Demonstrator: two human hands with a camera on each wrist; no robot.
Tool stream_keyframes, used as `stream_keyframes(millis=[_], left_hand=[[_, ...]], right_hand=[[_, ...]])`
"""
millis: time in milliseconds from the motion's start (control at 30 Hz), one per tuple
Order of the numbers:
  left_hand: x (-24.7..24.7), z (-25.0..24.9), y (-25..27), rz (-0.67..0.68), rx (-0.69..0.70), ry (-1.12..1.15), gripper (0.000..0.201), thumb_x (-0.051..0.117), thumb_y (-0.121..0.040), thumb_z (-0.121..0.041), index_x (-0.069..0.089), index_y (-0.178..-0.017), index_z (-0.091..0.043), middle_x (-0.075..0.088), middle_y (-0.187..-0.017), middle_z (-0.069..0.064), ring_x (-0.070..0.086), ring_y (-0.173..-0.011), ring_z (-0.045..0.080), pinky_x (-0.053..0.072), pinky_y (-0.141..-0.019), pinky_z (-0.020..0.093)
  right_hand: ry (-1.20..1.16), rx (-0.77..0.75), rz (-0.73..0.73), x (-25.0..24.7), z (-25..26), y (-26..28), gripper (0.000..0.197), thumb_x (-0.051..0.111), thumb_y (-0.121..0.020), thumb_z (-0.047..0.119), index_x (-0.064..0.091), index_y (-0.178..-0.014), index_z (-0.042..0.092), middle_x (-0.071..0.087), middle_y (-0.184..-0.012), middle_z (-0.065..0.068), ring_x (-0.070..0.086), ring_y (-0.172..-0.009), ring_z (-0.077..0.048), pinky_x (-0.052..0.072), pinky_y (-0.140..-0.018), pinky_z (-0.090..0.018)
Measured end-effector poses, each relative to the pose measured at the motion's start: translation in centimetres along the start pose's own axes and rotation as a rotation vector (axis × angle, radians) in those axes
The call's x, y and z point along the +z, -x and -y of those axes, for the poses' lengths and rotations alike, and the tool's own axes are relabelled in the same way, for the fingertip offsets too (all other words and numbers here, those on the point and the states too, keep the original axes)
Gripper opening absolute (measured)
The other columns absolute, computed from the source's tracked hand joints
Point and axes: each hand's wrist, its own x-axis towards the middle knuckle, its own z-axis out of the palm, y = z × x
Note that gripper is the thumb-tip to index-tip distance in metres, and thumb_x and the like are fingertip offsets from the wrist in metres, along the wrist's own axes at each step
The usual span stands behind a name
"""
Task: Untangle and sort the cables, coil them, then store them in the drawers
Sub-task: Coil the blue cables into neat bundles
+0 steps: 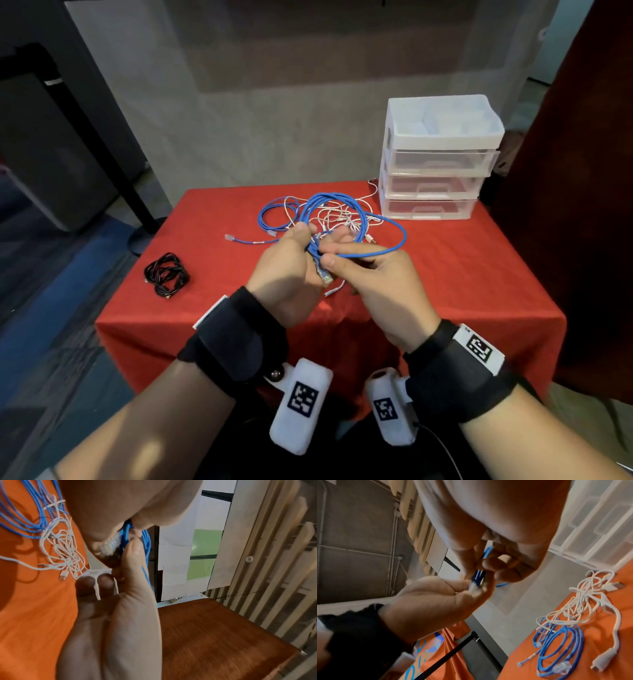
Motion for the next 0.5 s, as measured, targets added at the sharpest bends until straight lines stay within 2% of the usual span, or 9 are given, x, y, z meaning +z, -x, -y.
stream_keyframes(millis=[67,100,167,233,300,367,400,467,500], left_hand=[[-0.3,-0.5,-0.3,-0.001,0.018,0.008,0.030,0.032,-0.110,-0.027,0.048,-0.087,-0.014,0.061,-0.070,0.004,0.058,-0.063,0.015,0.049,-0.063,0.028],[-0.5,-0.7,-0.6,-0.015,0.065,-0.008,0.031,0.033,-0.110,-0.025,0.048,-0.085,-0.014,0.054,-0.066,0.000,0.051,-0.060,0.012,0.045,-0.063,0.026],[-0.9,-1.4,-1.1,-0.025,0.190,-0.065,0.032,0.032,-0.110,-0.021,0.049,-0.083,-0.014,0.046,-0.061,-0.003,0.042,-0.055,0.010,0.039,-0.064,0.027],[-1.5,-2.3,-1.3,-0.021,0.307,-0.142,0.033,0.031,-0.110,-0.019,0.049,-0.083,-0.015,0.042,-0.060,-0.005,0.037,-0.050,0.008,0.037,-0.060,0.025],[-2.2,-3.2,-0.9,0.023,0.365,-0.290,0.032,0.031,-0.111,-0.020,0.050,-0.085,-0.015,0.039,-0.062,-0.007,0.032,-0.047,0.005,0.038,-0.056,0.023],[-2.5,-3.5,0.1,0.126,0.363,-0.504,0.030,0.033,-0.110,-0.022,0.053,-0.089,-0.015,0.036,-0.065,-0.006,0.027,-0.049,0.005,0.039,-0.054,0.024],[-2.5,-3.3,0.6,0.189,0.356,-0.615,0.029,0.034,-0.110,-0.024,0.053,-0.091,-0.014,0.035,-0.067,-0.005,0.026,-0.050,0.006,0.039,-0.055,0.025],[-2.3,-2.6,1.5,0.333,0.338,-0.796,0.028,0.038,-0.109,-0.029,0.053,-0.092,-0.012,0.036,-0.066,-0.007,0.028,-0.052,0.006,0.039,-0.056,0.026],[-2.1,-2.2,1.8,0.404,0.331,-0.868,0.028,0.040,-0.106,-0.032,0.052,-0.091,-0.012,0.040,-0.065,-0.011,0.030,-0.052,0.005,0.039,-0.057,0.027]], right_hand=[[0.005,0.031,0.138,-0.3,0.1,0.3,0.031,0.067,-0.093,0.000,0.072,-0.123,0.008,0.076,-0.105,0.007,0.065,-0.090,0.005,0.045,-0.073,-0.009],[-0.002,0.059,0.242,-0.5,0.1,0.6,0.036,0.065,-0.095,0.000,0.068,-0.129,0.011,0.072,-0.096,0.004,0.061,-0.082,0.002,0.044,-0.072,-0.010],[0.063,0.087,0.396,-1.6,0.1,1.1,0.035,0.063,-0.097,0.003,0.068,-0.126,0.021,0.061,-0.080,-0.005,0.052,-0.070,-0.009,0.043,-0.068,-0.016],[0.135,0.114,0.335,-3.3,0.1,0.8,0.021,0.059,-0.100,0.007,0.073,-0.107,0.020,0.065,-0.078,-0.004,0.053,-0.066,-0.014,0.045,-0.066,-0.025],[0.135,0.153,0.132,-5.2,0.1,-0.1,0.024,0.053,-0.104,0.007,0.074,-0.098,0.016,0.067,-0.080,-0.001,0.055,-0.067,-0.013,0.046,-0.066,-0.030],[0.266,0.055,-0.038,-6.9,0.6,-1.2,0.023,0.054,-0.104,0.009,0.073,-0.107,0.021,0.070,-0.095,0.007,0.058,-0.078,-0.008,0.049,-0.075,-0.034],[0.365,-0.035,-0.054,-7.3,1.0,-1.6,0.023,0.057,-0.103,0.011,0.070,-0.117,0.025,0.070,-0.108,0.012,0.060,-0.089,-0.004,0.050,-0.083,-0.033],[0.518,-0.175,0.076,-7.3,2.0,-2.0,0.037,0.061,-0.101,0.018,0.060,-0.136,0.030,0.061,-0.131,0.014,0.056,-0.113,0.001,0.047,-0.095,-0.023],[0.591,-0.207,0.170,-7.0,2.4,-2.2,0.042,0.062,-0.101,0.020,0.057,-0.141,0.031,0.058,-0.136,0.014,0.053,-0.122,0.001,0.046,-0.098,-0.021]])
